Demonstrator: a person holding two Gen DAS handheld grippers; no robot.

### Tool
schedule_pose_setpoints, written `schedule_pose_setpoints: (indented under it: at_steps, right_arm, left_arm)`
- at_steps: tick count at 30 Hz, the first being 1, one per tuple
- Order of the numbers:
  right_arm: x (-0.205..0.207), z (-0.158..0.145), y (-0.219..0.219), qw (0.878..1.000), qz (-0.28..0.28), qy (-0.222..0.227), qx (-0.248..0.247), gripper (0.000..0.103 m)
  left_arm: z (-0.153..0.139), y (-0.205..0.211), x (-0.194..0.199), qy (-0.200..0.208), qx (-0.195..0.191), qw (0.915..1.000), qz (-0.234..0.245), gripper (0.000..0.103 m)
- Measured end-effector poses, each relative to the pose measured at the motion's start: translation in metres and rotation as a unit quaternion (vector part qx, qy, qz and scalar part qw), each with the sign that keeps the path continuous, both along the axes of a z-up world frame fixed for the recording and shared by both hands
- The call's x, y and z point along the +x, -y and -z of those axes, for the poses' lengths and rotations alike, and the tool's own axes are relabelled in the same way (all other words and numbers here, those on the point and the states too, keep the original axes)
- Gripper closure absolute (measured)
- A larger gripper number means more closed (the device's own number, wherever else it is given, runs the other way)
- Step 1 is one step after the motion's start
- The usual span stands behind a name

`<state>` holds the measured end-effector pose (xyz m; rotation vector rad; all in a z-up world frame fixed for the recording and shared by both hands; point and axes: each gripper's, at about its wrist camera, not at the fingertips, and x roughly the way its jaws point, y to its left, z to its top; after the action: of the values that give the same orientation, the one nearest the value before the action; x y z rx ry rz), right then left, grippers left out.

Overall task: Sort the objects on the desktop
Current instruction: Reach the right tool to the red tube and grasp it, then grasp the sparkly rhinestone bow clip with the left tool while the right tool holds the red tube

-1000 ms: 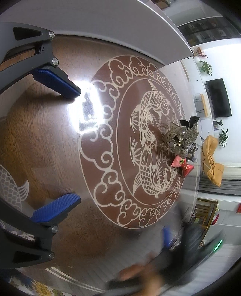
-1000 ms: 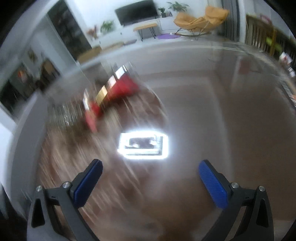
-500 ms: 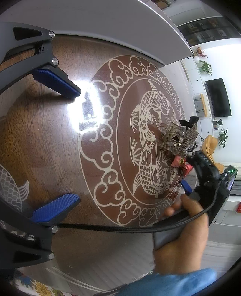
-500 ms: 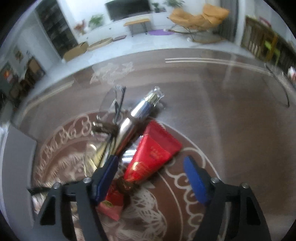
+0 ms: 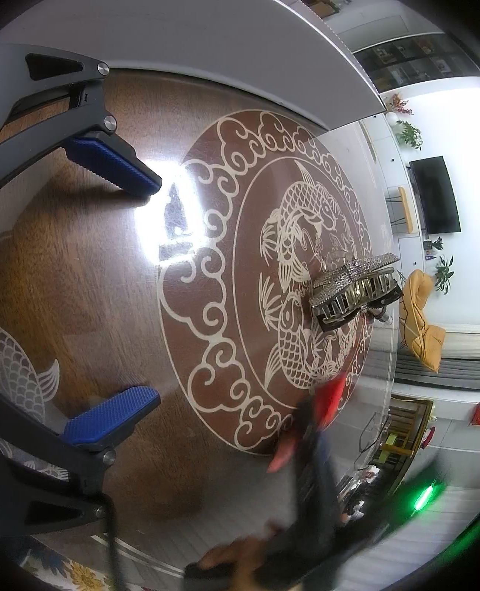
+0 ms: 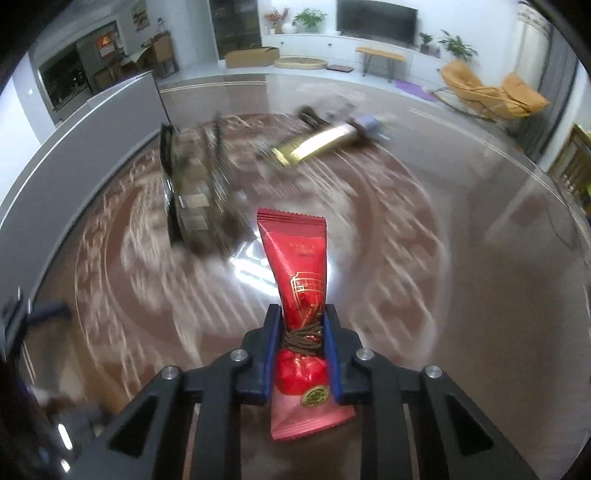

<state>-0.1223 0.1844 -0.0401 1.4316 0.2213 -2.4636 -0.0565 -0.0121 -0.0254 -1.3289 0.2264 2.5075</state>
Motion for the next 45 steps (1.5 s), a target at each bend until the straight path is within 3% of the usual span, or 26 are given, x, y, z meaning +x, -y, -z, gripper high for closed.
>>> schedule_pose_setpoints:
  at_steps: [7, 9, 11, 13, 15, 19, 25, 29, 32, 34, 35, 36, 37, 40, 45]
  right_arm:
    - [0.086, -0.002, -0.075, 0.998, 0.043, -0.036, 0.001, 0.079]
    - [0.098, -0.001, -0.087, 0.998, 0.046, -0.052, -0.011, 0.064]
    - [0.108, 0.000, -0.088, 0.997, 0.052, -0.058, -0.012, 0.023]
    - [0.105, 0.001, -0.078, 0.996, 0.054, -0.065, -0.009, 0.017]
    - [0.097, 0.004, -0.075, 0.997, 0.049, -0.066, -0.010, 0.017]
    - [0.097, 0.007, -0.081, 0.997, 0.054, -0.057, -0.004, 0.005]
    - [0.098, 0.008, -0.084, 0.996, 0.064, -0.055, -0.002, 0.003]
    - [0.096, 0.009, -0.085, 0.996, 0.066, -0.056, -0.002, 0.003]
    - [0.096, 0.009, -0.086, 0.996, 0.073, -0.056, -0.001, 0.003]
    - [0.096, 0.009, -0.088, 0.995, 0.077, -0.056, 0.000, 0.003]
    - [0.096, 0.009, -0.088, 0.995, 0.079, -0.056, 0.000, 0.003]
    - [0.096, 0.009, -0.088, 0.995, 0.080, -0.056, 0.000, 0.003]
    - [0.096, 0.009, -0.088, 0.995, 0.080, -0.056, 0.000, 0.003]
    - [0.097, 0.009, -0.088, 0.995, 0.080, -0.056, 0.000, 0.003]
    - [0.097, 0.008, -0.090, 0.995, 0.082, -0.056, -0.001, 0.003]
  left_arm:
    - [0.000, -0.001, 0.000, 0.000, 0.002, 1.0000, 0.001, 0.000]
    - [-0.002, 0.000, 0.001, 0.000, 0.010, 0.9999, 0.003, 0.000]
    - [-0.002, 0.001, 0.000, 0.000, 0.013, 0.9999, 0.002, 0.000]
    - [-0.001, -0.005, 0.000, -0.001, -0.005, 1.0000, 0.001, 0.000]
    - [0.000, -0.007, -0.001, 0.001, -0.003, 1.0000, -0.009, 0.000]
    - [0.000, -0.023, -0.025, 0.010, -0.006, 0.9995, -0.029, 0.000]
    - [0.001, -0.062, -0.103, 0.022, -0.008, 0.9948, -0.099, 0.000]
    - [0.003, -0.069, -0.149, 0.017, -0.005, 0.9814, -0.191, 0.000]
    - [0.004, -0.071, -0.171, 0.015, -0.005, 0.9772, -0.212, 0.000]
    - [0.005, -0.070, -0.177, 0.009, -0.001, 0.9790, -0.204, 0.000]
    - [0.003, -0.065, -0.179, -0.005, 0.001, 0.9812, -0.193, 0.017]
    - [0.001, -0.065, -0.178, -0.015, -0.002, 0.9829, -0.183, 0.041]
    - [-0.002, -0.064, -0.178, -0.025, -0.004, 0.9857, -0.167, 0.047]
    - [-0.005, -0.064, -0.168, -0.037, -0.019, 0.9906, -0.130, 0.051]
    - [-0.006, -0.046, -0.101, -0.023, -0.001, 0.9969, -0.076, 0.050]
